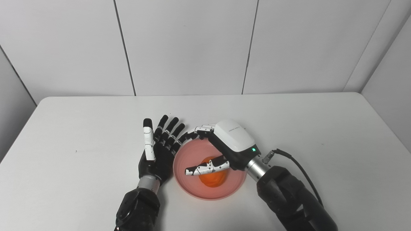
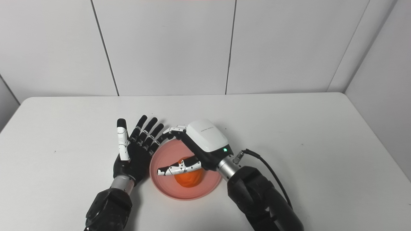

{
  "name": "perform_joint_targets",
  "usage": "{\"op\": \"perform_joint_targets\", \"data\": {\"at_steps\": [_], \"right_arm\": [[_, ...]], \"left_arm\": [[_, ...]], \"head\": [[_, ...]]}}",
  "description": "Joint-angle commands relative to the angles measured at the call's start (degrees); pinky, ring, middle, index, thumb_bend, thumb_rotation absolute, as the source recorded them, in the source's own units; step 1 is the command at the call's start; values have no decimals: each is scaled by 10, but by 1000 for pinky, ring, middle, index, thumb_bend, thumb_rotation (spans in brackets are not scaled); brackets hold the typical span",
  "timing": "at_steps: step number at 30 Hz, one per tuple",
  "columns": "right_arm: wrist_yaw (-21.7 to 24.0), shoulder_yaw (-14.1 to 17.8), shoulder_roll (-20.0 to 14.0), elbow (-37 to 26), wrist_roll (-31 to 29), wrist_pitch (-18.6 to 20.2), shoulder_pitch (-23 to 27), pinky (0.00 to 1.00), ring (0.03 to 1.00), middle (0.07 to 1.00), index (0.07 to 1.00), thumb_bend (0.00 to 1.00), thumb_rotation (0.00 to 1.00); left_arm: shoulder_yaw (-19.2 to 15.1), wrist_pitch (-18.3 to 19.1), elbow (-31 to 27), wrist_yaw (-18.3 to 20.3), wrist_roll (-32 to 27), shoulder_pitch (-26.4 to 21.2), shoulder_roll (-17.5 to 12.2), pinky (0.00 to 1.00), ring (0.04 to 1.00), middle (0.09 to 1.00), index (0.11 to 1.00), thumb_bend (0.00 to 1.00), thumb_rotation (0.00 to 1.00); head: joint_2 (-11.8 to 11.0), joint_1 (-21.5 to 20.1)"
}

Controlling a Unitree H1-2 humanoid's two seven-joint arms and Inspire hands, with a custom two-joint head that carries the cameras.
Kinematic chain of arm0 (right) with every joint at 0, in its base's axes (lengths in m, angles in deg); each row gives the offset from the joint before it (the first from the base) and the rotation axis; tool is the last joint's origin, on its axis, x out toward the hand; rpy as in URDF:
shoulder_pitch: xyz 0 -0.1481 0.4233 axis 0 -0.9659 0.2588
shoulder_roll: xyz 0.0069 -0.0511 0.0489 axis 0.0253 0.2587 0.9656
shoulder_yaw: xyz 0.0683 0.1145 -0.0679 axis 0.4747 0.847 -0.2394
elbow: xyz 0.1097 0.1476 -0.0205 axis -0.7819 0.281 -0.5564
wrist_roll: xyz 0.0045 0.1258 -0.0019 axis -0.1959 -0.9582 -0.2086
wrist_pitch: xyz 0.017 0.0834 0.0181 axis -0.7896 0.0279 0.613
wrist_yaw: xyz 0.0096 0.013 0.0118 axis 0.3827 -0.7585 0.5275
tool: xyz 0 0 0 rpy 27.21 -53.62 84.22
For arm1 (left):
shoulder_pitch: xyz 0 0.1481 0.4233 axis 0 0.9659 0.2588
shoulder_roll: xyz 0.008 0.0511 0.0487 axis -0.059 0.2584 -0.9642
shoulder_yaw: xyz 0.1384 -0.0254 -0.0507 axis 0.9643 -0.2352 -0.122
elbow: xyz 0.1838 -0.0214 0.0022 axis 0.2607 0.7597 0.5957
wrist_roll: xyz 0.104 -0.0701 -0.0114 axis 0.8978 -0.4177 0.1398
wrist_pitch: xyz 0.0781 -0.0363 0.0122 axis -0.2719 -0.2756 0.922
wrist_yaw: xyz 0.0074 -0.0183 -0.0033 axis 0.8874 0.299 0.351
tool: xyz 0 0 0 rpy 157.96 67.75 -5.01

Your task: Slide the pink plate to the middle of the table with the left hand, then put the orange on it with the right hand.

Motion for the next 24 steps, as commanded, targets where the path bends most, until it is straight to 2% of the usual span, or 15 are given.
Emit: {"op": "perform_joint_targets", "data": {"at_steps": [1,5,6,10,15,16,17,20,22,24], "right_arm": [[-11,17,11,-32,-16,-4,29,580,644,693,692,838,799],[-12,38,21,-51,-25,0,32,570,637,682,691,811,827],[-13,43,23,-55,-26,1,33,571,642,685,688,804,849],[-32,73,40,-60,-50,-3,32,571,655,692,689,805,925],[-40,124,73,-59,-130,18,22,634,699,714,701,813,967],[-27,142,82,-57,-182,39,18,612,701,732,732,805,984],[-17,158,88,-53,-230,51,15,672,744,774,763,853,959],[-6,188,97,-32,-316,63,9,712,776,804,790,854,960],[-19,214,113,-6,-364,67,4,762,803,824,815,882,992],[-53,240,138,16,-388,73,-2,775,805,820,814,882,996]], "left_arm": [[0,18,17,-17,10,12,21,698,865,901,939,835,780],[1,14,20,-15,13,9,17,739,845,891,942,841,797],[0,14,21,-15,12,8,17,807,863,886,948,852,801],[-9,16,20,-19,2,5,20,913,899,908,962,870,779],[-10,9,14,-27,12,1,19,921,911,905,964,873,767],[-13,2,15,-31,17,-3,19,945,928,917,967,883,767],[-17,-7,16,-35,19,-6,20,941,929,918,953,883,743],[-20,-37,19,-45,36,-12,20,953,932,920,943,887,724],[-9,-78,26,-48,78,-17,10,912,928,935,932,892,757],[1,-123,38,-44,121,-24,-4,908,942,962,940,888,792]], "head": [[0,0],[0,0],[0,0],[1,1],[1,1],[1,1],[1,1],[1,2],[1,2],[1,1]]}}
